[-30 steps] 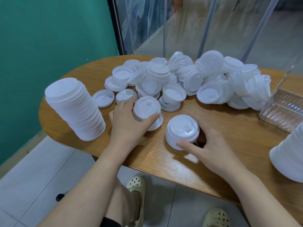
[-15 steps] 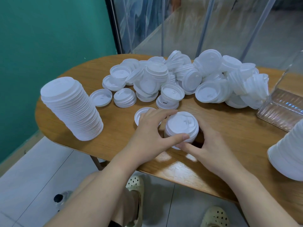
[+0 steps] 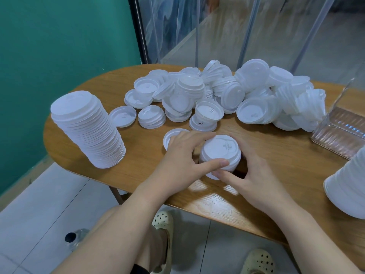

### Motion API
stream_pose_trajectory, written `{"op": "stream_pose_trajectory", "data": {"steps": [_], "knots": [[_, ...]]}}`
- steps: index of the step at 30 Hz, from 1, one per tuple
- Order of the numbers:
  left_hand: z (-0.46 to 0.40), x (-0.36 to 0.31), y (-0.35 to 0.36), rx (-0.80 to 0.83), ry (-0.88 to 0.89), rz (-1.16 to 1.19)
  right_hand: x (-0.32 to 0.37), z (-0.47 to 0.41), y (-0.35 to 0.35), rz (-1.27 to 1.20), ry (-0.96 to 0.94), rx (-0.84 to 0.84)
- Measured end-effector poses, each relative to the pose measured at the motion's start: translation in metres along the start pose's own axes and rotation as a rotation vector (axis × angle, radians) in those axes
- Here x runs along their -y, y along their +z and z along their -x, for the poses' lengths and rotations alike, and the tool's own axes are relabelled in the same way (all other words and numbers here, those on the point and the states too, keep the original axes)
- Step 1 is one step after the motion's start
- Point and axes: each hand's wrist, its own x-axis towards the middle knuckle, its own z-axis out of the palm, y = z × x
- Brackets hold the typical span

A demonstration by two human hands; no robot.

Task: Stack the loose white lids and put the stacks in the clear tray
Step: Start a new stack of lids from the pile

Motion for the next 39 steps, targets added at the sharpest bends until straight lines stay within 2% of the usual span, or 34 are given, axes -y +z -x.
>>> {"op": "stream_pose_trajectory", "data": {"steps": [5,11,16,22,25,30,34,39], "knots": [[-0.002,0.019,-0.021,-0.176,0.012,-0.082,-0.001,0.0,-0.001,0.016,0.008,-0.001],[0.002,0.038,-0.035,-0.085,-0.123,-0.241,-0.001,-0.001,-0.002,0.025,0.012,0.002],[-0.003,0.041,-0.033,-0.106,-0.132,-0.293,0.0,-0.001,-0.002,0.021,0.019,0.008],[-0.001,0.028,-0.036,-0.318,-0.213,0.105,0.001,0.0,-0.002,0.012,0.026,0.017],[-0.002,0.028,-0.037,-0.332,-0.288,0.236,-0.001,0.0,-0.002,0.017,0.026,0.013],[-0.005,0.038,-0.035,-0.252,-0.396,0.069,0.001,0.0,-0.003,0.028,0.034,0.016],[-0.007,0.045,-0.031,-0.232,-0.402,-0.151,0.001,0.0,-0.003,0.035,0.027,0.015],[-0.005,0.043,-0.032,-0.201,-0.384,-0.22,0.001,0.0,-0.003,0.037,0.026,0.017]]}}
